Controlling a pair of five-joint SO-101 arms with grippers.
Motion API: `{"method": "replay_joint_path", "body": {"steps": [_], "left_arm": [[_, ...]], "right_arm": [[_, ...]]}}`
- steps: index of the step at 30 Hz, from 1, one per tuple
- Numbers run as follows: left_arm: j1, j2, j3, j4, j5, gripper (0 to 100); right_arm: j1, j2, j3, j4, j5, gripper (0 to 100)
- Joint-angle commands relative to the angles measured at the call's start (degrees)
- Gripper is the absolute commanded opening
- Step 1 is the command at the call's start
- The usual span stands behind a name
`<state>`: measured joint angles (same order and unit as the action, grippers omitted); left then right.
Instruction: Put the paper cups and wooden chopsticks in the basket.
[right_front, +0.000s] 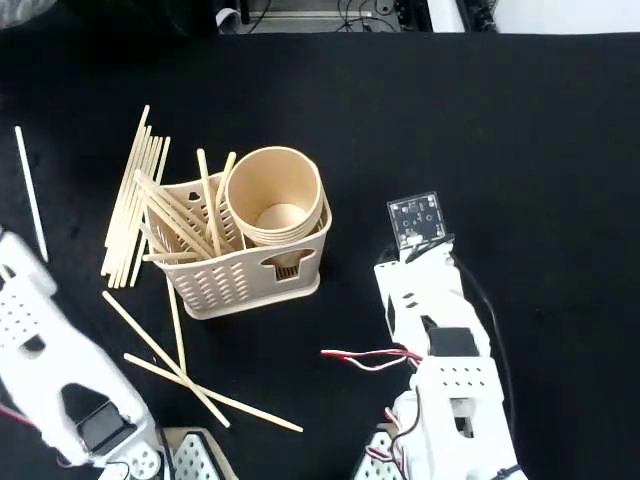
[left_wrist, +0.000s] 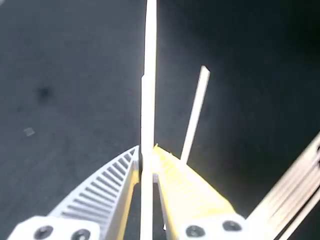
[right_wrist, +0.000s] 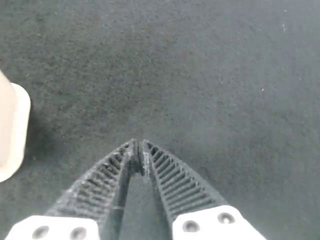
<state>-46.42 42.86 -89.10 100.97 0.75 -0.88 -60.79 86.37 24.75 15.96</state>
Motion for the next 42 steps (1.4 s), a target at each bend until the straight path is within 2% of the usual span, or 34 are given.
{"method": "replay_joint_path", "body": {"steps": [1,6,9,15,20,25,30,36,39,42], "left_arm": [[-2.6,-14.9,11.3,0.4,1.4,3],[-1.5,-35.5,34.7,-0.4,-0.1,3],[2.2,-46.1,44.9,-2.5,-2.0,3],[11.3,-63.6,61.3,-13.4,-1.6,3],[19.0,-78.9,79.1,-27.5,-1.4,3],[21.9,-96.0,100.0,-43.3,4.0,3],[24.8,-114.0,121.3,-64.4,9.6,3],[32.0,-131.1,142.3,-89.9,12.2,3],[35.8,-133.8,146.6,-95.5,13.1,3],[38.2,-132.7,147.4,-95.7,13.1,3]], "right_arm": [[0.6,0.2,-0.7,0.2,0.5,1.2],[0.6,0.2,-0.7,0.2,0.5,1.2],[0.6,0.2,-0.7,0.2,0.5,1.2],[0.5,0.2,-0.7,0.2,0.4,1.2],[0.4,0.2,-0.7,0.2,0.4,1.2],[0.4,0.2,-0.7,0.2,0.4,1.2],[0.4,0.2,-0.7,0.2,0.4,1.2],[0.4,0.2,-0.7,0.2,0.4,1.2],[0.4,0.2,-0.7,0.2,0.4,1.2],[0.4,0.2,-0.7,0.2,0.4,1.2]]}}
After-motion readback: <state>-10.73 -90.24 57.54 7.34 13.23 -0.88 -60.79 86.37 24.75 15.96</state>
